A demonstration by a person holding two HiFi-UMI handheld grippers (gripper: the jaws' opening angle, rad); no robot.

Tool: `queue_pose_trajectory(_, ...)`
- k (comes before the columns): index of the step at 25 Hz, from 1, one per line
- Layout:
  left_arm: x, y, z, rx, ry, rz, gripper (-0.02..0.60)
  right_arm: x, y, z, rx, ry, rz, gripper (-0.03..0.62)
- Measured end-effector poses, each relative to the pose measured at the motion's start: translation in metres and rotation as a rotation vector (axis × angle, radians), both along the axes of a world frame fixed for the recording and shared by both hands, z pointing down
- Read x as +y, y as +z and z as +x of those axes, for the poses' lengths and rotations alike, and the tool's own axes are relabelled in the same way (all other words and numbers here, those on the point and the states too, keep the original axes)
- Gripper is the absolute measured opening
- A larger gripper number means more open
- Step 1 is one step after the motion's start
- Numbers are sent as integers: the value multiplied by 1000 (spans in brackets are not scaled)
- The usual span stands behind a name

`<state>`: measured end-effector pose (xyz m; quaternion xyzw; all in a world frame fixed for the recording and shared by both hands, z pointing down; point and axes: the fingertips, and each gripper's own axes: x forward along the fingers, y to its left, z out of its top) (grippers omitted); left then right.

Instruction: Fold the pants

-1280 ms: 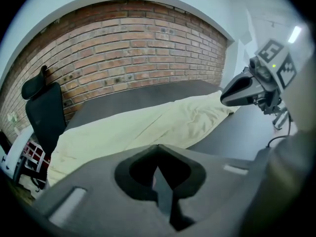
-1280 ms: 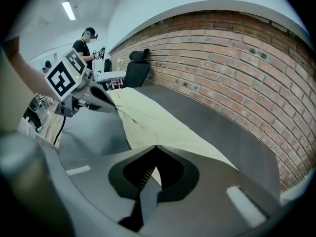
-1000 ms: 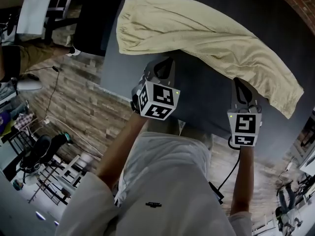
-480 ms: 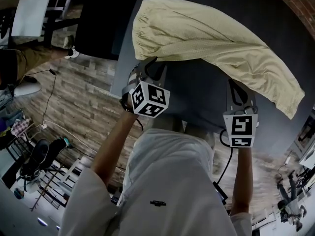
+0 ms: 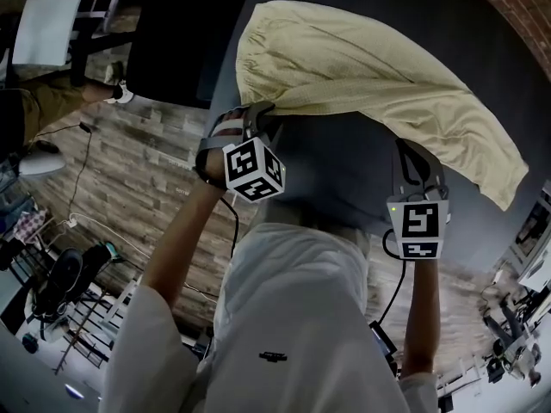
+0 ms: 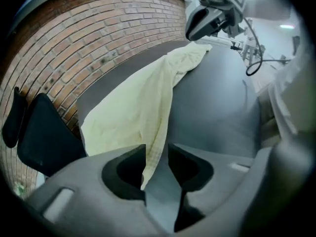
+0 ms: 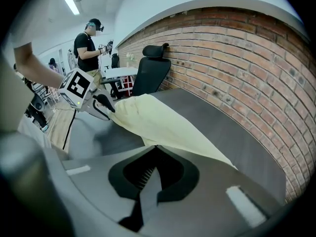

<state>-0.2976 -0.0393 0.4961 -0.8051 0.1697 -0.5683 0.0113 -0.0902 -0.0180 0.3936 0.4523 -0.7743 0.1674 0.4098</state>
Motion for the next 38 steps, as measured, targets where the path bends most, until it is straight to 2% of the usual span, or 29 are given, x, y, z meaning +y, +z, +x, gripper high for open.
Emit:
queue_pose_trajectory(6, 3, 12, 6, -62, 116, -37, 136, -2, 4, 11, -8, 17, -11, 8)
queue_pose_trajectory(9, -4, 15, 3, -124, 151, -14, 81, -3, 6, 13, 0, 15, -16, 8)
queue_pose_trajectory(10, -5, 15, 3, -133, 154, -7, 40, -3, 7, 14, 4, 11, -18, 8)
queue_pose_trajectory(11, -6, 14, 3, -133, 148, -7, 12, -3, 8, 14, 9, 8, -20, 8)
queue_pose_trajectory(17, -21, -9, 0, -64, 52, -23, 11, -13, 11, 23, 35, 6, -23, 8)
queue_pose_trajectory(23, -51, -41, 3, -36, -23, 17, 11, -35, 10, 50, 39, 79, -5, 8)
queue_pose_trajectory(38, -150, -95, 36, -69, -35, 128, 11, -73, -2, 81, 30, 120, 49, 8)
